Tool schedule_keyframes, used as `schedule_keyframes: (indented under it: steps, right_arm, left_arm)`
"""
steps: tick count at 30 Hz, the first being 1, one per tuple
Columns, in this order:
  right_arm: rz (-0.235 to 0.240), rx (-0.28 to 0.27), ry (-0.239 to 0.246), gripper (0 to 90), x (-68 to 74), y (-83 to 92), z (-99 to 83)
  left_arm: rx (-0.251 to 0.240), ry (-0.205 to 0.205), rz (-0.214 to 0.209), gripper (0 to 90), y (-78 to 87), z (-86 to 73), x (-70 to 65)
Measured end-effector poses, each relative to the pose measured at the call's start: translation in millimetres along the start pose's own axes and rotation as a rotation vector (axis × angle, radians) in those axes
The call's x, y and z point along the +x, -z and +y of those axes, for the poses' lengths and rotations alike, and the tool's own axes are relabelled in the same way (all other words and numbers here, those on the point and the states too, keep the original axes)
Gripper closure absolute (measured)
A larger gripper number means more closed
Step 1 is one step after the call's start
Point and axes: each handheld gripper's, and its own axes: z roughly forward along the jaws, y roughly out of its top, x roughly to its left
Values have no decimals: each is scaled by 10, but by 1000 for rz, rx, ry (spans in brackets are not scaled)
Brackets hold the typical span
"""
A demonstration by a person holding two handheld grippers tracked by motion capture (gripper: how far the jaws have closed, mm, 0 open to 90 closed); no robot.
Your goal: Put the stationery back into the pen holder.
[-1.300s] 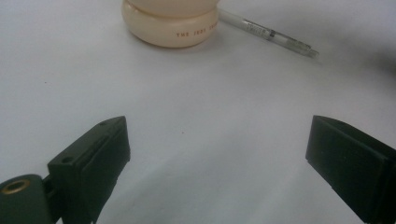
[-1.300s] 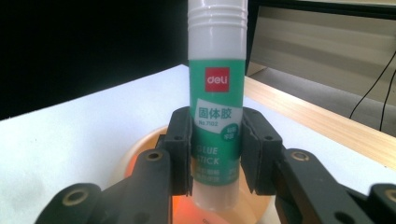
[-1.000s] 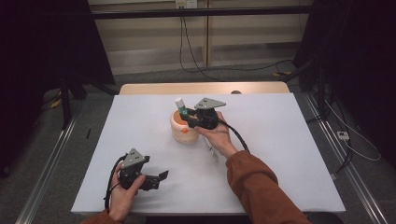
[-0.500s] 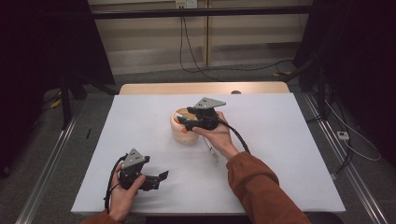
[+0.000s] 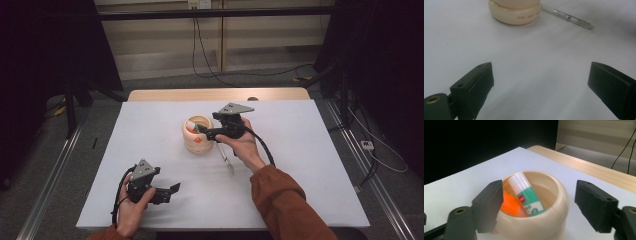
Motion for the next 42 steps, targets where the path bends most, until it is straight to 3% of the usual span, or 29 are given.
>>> schedule_keyframes:
  steps: [9,22,31,42]
  right_arm:
    - [-22,42,-2,137,-63,227,-90]
    - [-23,97,8,132,-97,498,-297]
    - [-5,126,16,125,-68,582,-406]
    - [-30,221,13,107,-70,534,-478]
  left_arm:
    - [-12,2,-1,64,8,2,0]
    - [-4,2,2,64,6,1,7]
    - [-6,3,1,64,9,0,7]
    - [-7,1,3,64,17,1,11]
